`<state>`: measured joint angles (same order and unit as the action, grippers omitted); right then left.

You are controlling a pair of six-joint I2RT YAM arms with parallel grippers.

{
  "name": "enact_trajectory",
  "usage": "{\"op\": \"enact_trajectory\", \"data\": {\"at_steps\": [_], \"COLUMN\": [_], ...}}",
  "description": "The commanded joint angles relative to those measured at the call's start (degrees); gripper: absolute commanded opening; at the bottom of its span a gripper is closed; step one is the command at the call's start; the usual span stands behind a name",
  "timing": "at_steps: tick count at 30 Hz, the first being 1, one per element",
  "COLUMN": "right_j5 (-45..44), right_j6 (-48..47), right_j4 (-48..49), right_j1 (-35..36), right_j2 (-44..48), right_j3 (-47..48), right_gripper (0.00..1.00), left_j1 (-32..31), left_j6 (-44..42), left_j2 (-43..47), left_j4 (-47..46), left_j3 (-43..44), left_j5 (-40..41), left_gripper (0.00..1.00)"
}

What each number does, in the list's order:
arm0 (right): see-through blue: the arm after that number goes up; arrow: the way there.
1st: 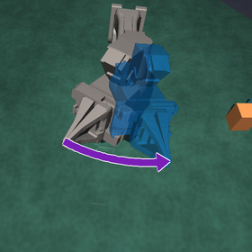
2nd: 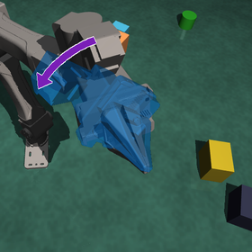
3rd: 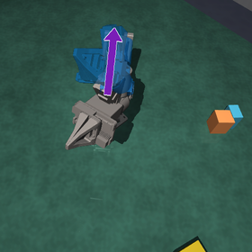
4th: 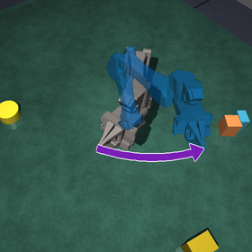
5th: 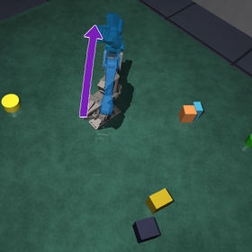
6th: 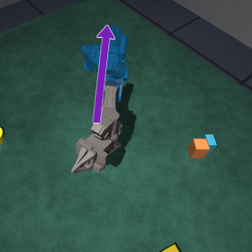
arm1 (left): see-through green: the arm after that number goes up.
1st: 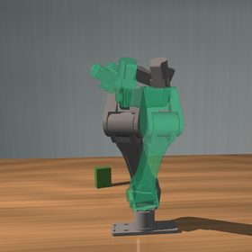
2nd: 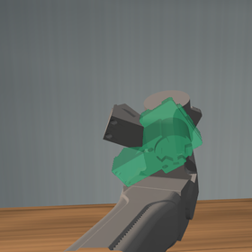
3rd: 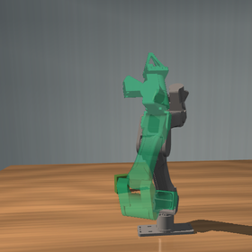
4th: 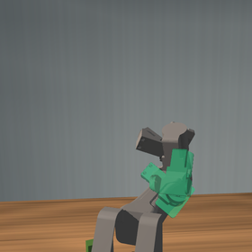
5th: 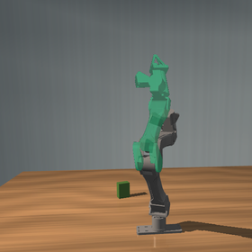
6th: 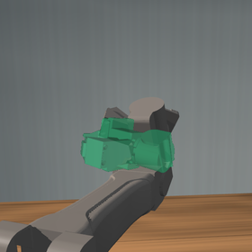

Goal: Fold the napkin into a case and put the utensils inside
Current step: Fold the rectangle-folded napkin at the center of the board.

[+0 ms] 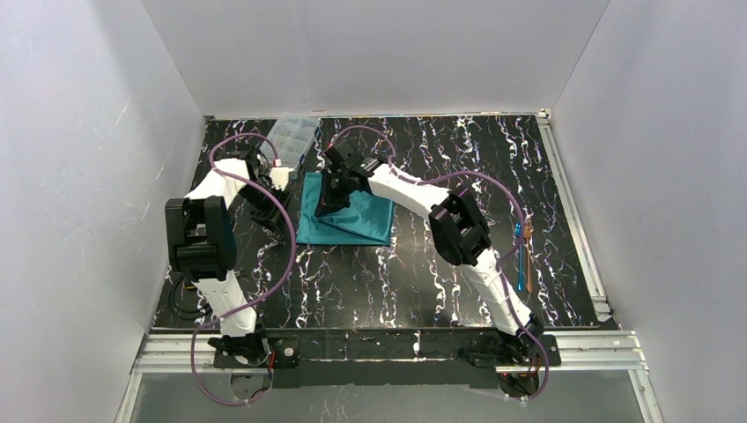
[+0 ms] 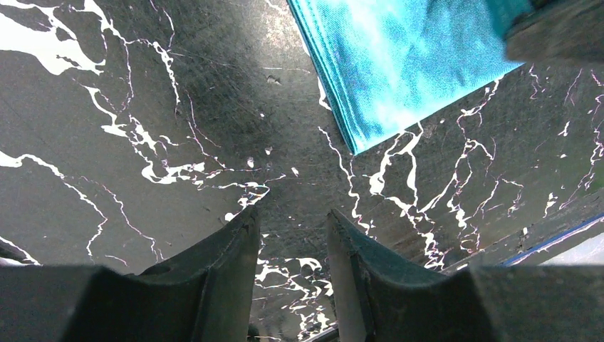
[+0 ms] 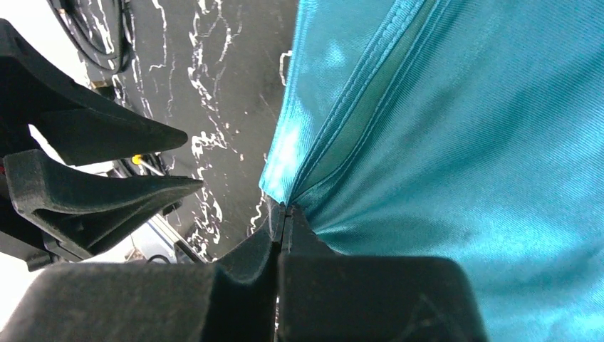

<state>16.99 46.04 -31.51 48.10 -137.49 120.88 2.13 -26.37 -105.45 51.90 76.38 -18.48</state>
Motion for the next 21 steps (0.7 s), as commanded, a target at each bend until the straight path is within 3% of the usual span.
{"op": "enact_trajectory", "data": {"at_steps": [1,21], "right_j5": [3.02,9.00], "right_j6": [0.81,-2.57], "right_j4": [3.07,8.58], "right_j1": [1.51,4.31], "right_j2": [-2.56,-6.89], "right_j3": [4.50,3.30], "right_gripper": [0.01,0.01], "left_j1": [0.47,0.89], "left_j6": [-0.02,0.36], "left_j2": [2.79,1.74], "left_j4": [2.06,2.33], "left_j3": [-0.51,0.35], "left_j5": [-1.22,-1.28], "left_gripper": [0.37,0.37]}}
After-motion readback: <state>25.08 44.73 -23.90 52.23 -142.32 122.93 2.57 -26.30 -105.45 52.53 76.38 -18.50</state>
